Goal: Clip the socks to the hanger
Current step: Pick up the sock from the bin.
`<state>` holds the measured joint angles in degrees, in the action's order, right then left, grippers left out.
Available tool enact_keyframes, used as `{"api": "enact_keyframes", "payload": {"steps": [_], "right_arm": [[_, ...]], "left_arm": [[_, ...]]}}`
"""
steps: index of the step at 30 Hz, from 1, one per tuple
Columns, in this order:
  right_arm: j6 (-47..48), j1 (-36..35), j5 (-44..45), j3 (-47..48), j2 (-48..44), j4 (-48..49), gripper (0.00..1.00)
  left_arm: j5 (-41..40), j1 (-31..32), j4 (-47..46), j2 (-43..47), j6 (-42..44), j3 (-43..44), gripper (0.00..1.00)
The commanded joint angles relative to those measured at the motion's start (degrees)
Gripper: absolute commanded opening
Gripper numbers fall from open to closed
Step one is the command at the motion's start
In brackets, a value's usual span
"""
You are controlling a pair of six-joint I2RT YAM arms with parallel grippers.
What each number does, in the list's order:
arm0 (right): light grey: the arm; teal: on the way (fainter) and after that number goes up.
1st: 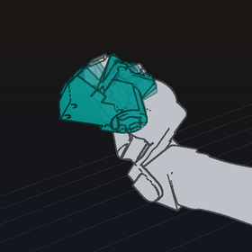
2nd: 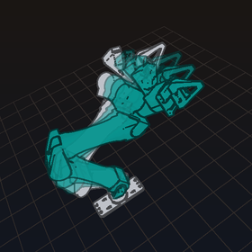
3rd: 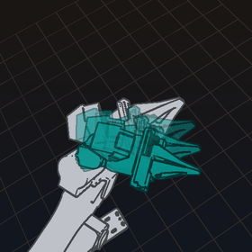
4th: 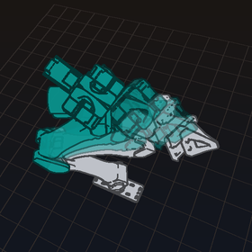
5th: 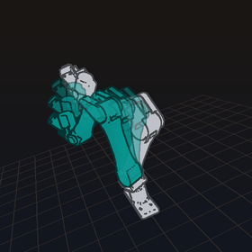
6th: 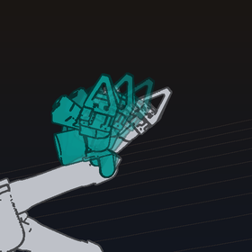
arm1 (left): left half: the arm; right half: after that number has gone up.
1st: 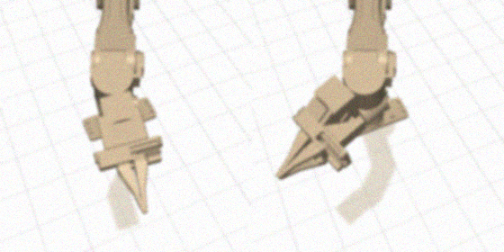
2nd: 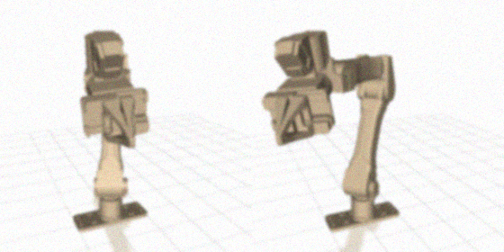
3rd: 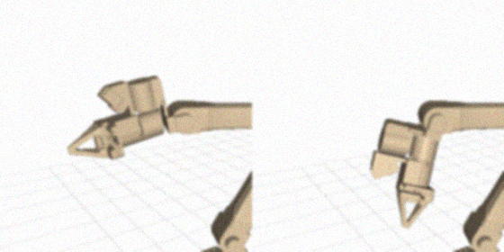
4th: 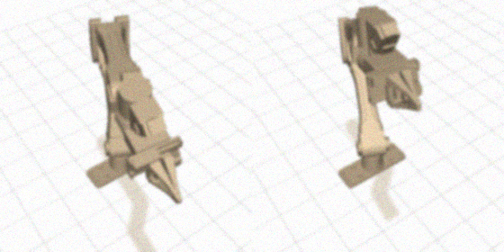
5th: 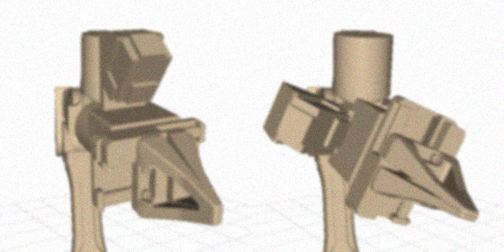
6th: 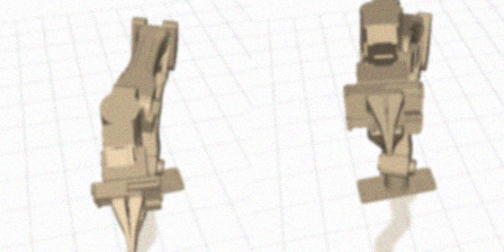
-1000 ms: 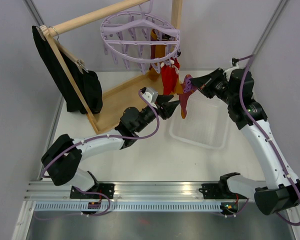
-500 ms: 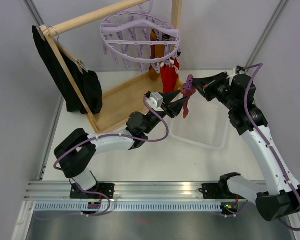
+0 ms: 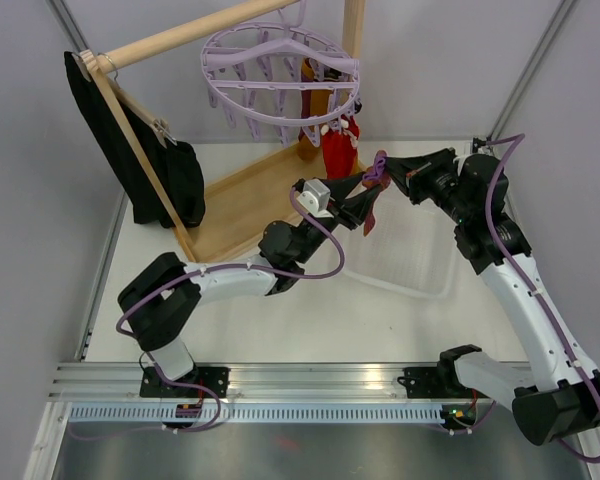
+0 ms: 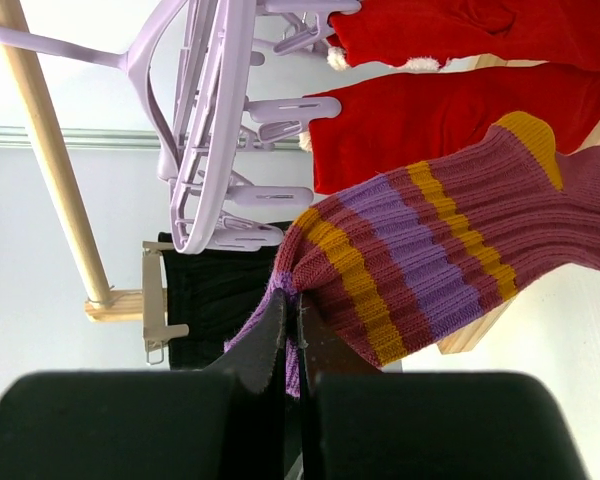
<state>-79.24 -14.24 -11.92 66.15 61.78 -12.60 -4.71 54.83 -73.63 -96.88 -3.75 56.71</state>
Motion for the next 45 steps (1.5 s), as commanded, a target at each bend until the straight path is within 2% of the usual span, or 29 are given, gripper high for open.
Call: {"api": "enact_keyframes", "payload": {"steps": [1,10,22,31,37,39,42,43,45], "right_arm": [[-1.5,0.0,-0.1,-0.2,-1.7,3.3,0.00],[-1.8,-0.3,-0.8,-0.7,-2.3,3.7,0.00],[-1.5,-0.4,-1.2,-1.3,-2.6,3.2,0.00],[-1.4,-0.7,-1.3,-1.0,-2.5,3.6,0.00],[1.0,-1.2,0.8,-0.3,-2.5,2.2,0.01],[2.3,-1.3,2.3,0.5,-2.8,0.9,0.06],[4.8,-1.3,3.7,0.9,-3.0,0.0,0.24],[5.3,-1.4,3.8,0.9,-3.0,0.0,0.34],[6.6,-1.3,4.0,1.1,-2.9,-0.3,0.41]], "left_arm": [[-1.1,0.4,-5.0,-0.9,0.3,3.1,0.51],[-1.4,0.4,-4.8,-1.8,0.1,4.7,0.50],[-1.8,0.3,-4.6,-2.3,0.0,6.0,0.43],[-1.2,0.3,-3.0,-2.2,0.1,6.9,0.25],[-0.4,0.4,0.9,0.2,-0.5,7.4,0.10],[0.4,0.4,4.1,1.0,-0.9,7.8,0.05],[1.5,0.4,8.0,2.7,-2.0,8.2,0.02],[1.8,0.3,9.2,3.4,-2.7,8.3,0.02],[2.4,0.3,12.6,5.4,-3.0,8.2,0.02]]}}
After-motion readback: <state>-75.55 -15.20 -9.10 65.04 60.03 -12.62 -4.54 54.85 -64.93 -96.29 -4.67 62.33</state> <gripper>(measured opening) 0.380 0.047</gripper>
